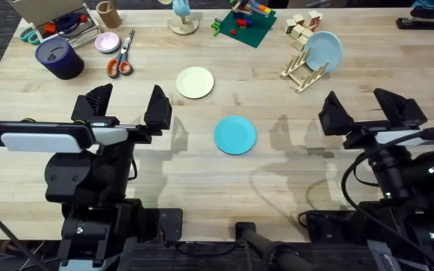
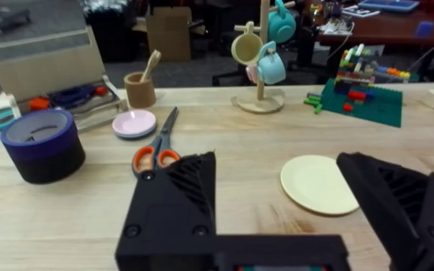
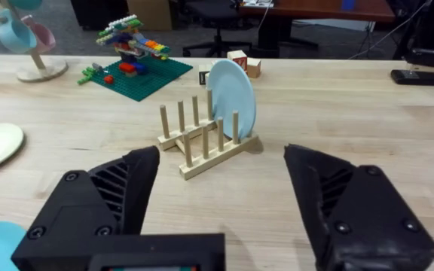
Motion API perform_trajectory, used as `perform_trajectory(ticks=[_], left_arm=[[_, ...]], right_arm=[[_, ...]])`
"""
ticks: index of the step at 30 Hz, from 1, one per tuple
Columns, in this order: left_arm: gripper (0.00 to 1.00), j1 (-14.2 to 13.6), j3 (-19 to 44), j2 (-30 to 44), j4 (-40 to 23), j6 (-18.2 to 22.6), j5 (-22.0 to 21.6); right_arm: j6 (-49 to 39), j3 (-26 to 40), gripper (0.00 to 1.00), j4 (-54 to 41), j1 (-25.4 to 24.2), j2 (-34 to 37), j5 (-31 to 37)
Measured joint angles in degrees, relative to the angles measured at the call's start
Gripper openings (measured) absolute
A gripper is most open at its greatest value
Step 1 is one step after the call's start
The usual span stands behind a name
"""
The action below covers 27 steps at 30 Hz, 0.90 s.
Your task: Pick up the plates from the table one by one and place each into a slot on the dish rack.
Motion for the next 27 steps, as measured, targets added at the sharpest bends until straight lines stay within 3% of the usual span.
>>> perform_trajectory(ticks=[11,16,21,27], left_arm=[[0.994,0.0,0.02,0.0,1.43,0.0,0.04],[0.993,0.0,1.85,0.0,-2.51,-0.07,0.21],[0.993,0.0,10.76,0.23,-8.49,-0.09,0.1],[0.994,0.0,25.02,6.09,-19.16,-0.15,-0.99]], right_arm=[[0.0,-0.1,0.996,1.41,0.0,0.02,-0.02],[0.0,-0.07,0.995,6.5,0.0,0.04,-0.02],[0.0,2.54,0.995,4.42,0.0,0.07,-0.02],[0.03,14.36,0.995,-1.37,0.0,4.2,-0.04]])
